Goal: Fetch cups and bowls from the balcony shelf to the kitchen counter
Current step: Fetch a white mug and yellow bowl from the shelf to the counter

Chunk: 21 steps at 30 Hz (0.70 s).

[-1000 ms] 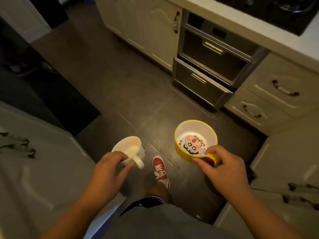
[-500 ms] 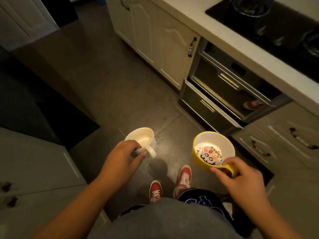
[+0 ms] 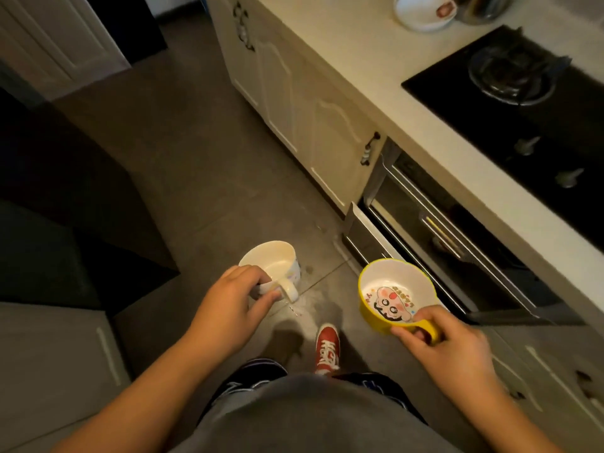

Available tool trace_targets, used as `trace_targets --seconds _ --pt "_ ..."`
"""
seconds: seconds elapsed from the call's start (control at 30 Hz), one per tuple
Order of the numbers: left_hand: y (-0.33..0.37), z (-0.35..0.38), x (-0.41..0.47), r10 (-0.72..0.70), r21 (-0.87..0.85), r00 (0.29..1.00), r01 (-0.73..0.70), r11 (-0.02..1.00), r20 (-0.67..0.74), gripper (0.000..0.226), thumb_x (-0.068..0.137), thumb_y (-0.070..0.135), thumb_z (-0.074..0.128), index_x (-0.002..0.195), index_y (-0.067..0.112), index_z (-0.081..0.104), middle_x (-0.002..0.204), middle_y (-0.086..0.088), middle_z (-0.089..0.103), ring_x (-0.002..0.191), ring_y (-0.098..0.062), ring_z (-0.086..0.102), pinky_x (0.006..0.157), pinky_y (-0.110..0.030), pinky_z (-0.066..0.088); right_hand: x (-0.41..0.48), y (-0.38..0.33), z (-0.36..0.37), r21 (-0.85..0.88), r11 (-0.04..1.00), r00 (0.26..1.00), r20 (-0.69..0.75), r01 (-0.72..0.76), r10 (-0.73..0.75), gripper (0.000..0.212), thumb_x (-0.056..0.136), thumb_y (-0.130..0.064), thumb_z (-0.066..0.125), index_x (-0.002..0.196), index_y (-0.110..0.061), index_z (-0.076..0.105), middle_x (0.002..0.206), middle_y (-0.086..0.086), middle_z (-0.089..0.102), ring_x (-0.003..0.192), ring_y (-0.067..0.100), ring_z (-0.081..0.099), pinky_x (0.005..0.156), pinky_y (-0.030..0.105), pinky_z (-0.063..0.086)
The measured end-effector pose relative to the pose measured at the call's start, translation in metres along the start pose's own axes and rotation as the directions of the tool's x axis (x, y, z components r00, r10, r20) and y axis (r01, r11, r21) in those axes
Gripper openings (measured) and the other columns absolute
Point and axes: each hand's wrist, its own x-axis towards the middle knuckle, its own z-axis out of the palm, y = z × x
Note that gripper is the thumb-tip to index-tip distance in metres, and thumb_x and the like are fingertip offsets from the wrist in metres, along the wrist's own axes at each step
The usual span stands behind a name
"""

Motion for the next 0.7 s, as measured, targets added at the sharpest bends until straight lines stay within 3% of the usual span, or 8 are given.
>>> trace_targets --seconds 0.13,0.27,0.43,0.57,0.7 --pt "-0.024 -0.027 0.017 -0.144 0.004 0.984 0.146 0.989 -0.101 0.014 0.083 0.029 0.072 0.080 0.023 0.059 0.075 0.015 0.054 0.073 -0.006 0.049 0.062 -0.020 0.037 0.087 -0.037 0.014 0.027 0.988 0.983 0.102 0.150 -0.152 0.031 0.064 -0.059 0.067 0.074 -0.031 0.061 0.053 -0.012 0.058 0.071 0.002 0.062 0.051 0.006 0.045" --pt "-0.059 -0.053 0.030 -0.338 -0.034 0.924 0.337 0.941 -0.180 0.016 0.082 0.030 0.072 0.078 0.030 0.056 0.074 0.021 0.048 0.072 -0.005 0.047 0.059 -0.017 0.034 0.165 -0.090 0.046 0.089 0.971 0.955 0.182 0.222 -0.235 0.028 0.063 -0.050 0.077 0.075 -0.031 0.060 0.055 -0.008 0.060 0.063 0.008 0.061 0.047 0.023 0.051" --pt "-0.118 -0.082 0.054 -0.482 -0.133 0.852 0.464 0.876 -0.205 0.017 0.082 0.030 0.072 0.082 0.035 0.055 0.088 0.011 0.056 0.080 -0.007 0.054 0.064 -0.015 0.041 0.252 -0.165 0.102 0.174 0.926 0.905 0.215 0.336 -0.368 0.025 0.065 -0.053 0.073 0.075 -0.036 0.057 0.079 -0.016 0.063 0.069 0.007 0.061 0.051 0.016 0.045" --pt "-0.166 -0.112 0.096 -0.592 -0.209 0.781 0.556 0.804 -0.200 0.016 0.083 0.031 0.069 0.087 0.037 0.054 0.099 0.009 0.052 0.087 -0.013 0.056 0.070 -0.022 0.045 0.311 -0.213 0.141 0.198 0.919 0.895 0.230 0.341 -0.382 0.030 0.065 -0.051 0.074 0.077 -0.027 0.061 0.064 -0.006 0.063 0.063 0.010 0.061 0.050 0.017 0.046" --pt "-0.199 -0.151 0.149 -0.544 -0.193 0.819 0.513 0.837 -0.182 0.017 0.083 0.028 0.070 0.087 0.035 0.055 0.102 0.009 0.050 0.094 -0.011 0.052 0.076 -0.024 0.047 0.352 -0.239 0.157 0.162 0.926 0.912 0.179 0.342 -0.368 0.028 0.063 -0.044 0.080 0.076 -0.027 0.062 0.057 -0.008 0.058 0.062 0.002 0.060 0.048 0.011 0.042"
